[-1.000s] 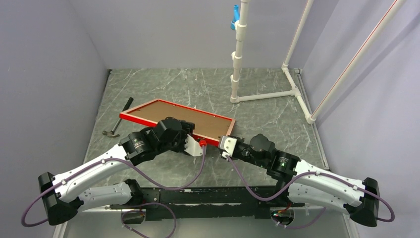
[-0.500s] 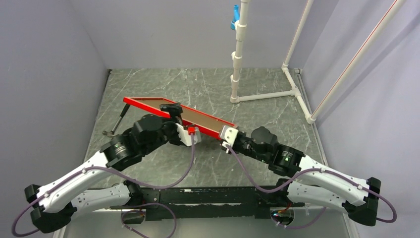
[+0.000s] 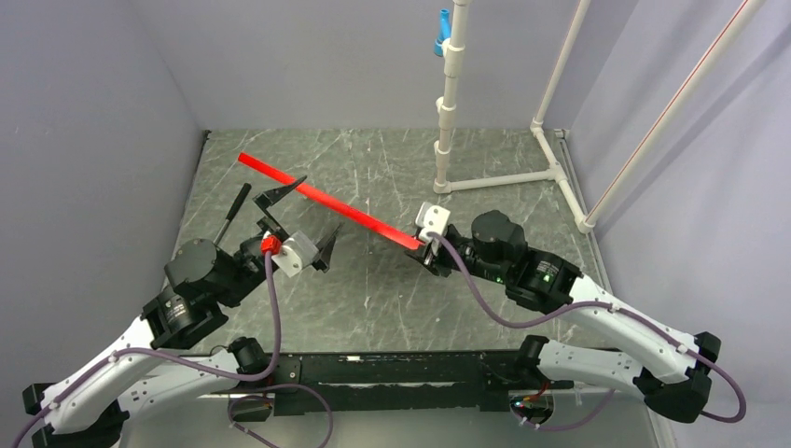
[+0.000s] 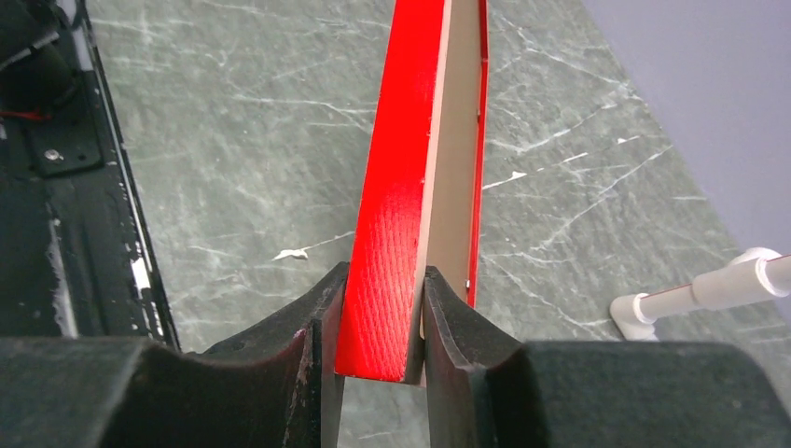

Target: Put the photo into the frame

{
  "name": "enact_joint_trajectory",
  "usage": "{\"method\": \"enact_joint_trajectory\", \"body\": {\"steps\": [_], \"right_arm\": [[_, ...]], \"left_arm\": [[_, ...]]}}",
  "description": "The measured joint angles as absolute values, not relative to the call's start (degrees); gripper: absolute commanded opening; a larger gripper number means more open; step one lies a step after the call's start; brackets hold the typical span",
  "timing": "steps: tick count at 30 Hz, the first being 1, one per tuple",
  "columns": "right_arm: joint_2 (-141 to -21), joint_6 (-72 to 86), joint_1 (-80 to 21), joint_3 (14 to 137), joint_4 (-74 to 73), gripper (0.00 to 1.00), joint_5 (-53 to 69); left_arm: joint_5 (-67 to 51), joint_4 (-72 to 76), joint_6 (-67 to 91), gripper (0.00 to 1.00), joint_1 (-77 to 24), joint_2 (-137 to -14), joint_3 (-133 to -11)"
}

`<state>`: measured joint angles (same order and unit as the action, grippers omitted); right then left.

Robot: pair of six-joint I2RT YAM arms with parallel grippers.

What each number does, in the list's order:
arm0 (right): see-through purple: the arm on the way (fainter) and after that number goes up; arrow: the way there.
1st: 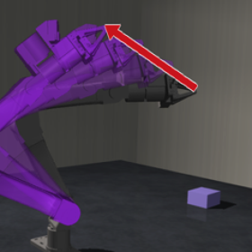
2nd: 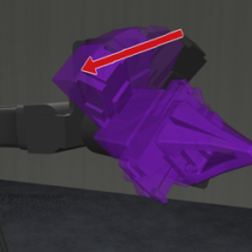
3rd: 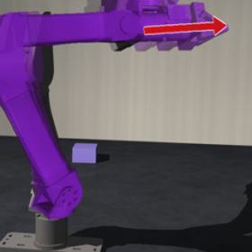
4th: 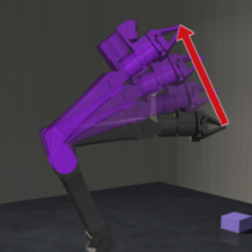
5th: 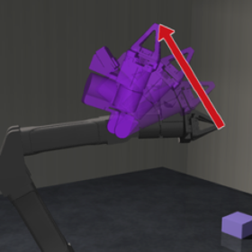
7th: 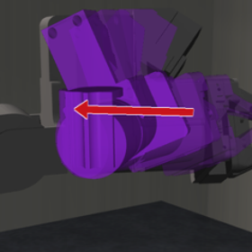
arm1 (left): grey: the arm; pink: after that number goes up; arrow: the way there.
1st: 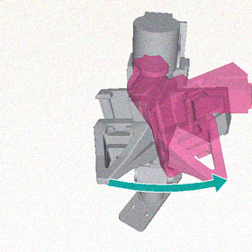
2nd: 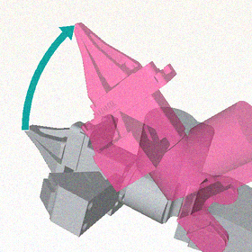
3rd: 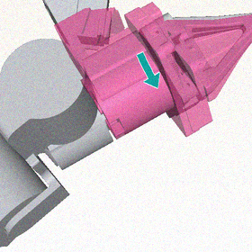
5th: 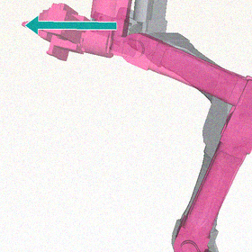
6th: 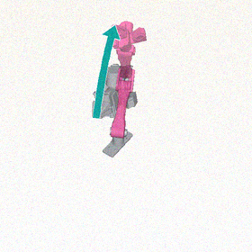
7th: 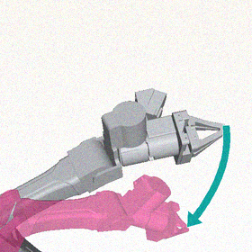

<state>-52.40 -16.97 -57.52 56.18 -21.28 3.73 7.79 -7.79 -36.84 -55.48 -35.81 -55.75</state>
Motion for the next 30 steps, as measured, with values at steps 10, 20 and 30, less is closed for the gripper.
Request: {"method": "enact_joint_trajectory", "body": {"steps": [10, 20, 30], "right_arm": [[-53.4, -12.3, -46.1, 59.5, -23.3, 0.0, 18.8], [-56.9, -8.9, -39.4, 62.7, -23.6, 0.0, 34.9], [-66.0, -4.8, -28.4, 65.5, -17.8, 0.0, 53.9]], "left_arm": [[7.8, -8.0, -29.0, 0.99, -55.5, -35.8, -52.6], [8.7, -7.7, -20.3, 0.99, -55.5, -35.8, -49.7], [12.5, -5.5, -9.6, 0.99, -55.5, -36.6, -48.0]]}}
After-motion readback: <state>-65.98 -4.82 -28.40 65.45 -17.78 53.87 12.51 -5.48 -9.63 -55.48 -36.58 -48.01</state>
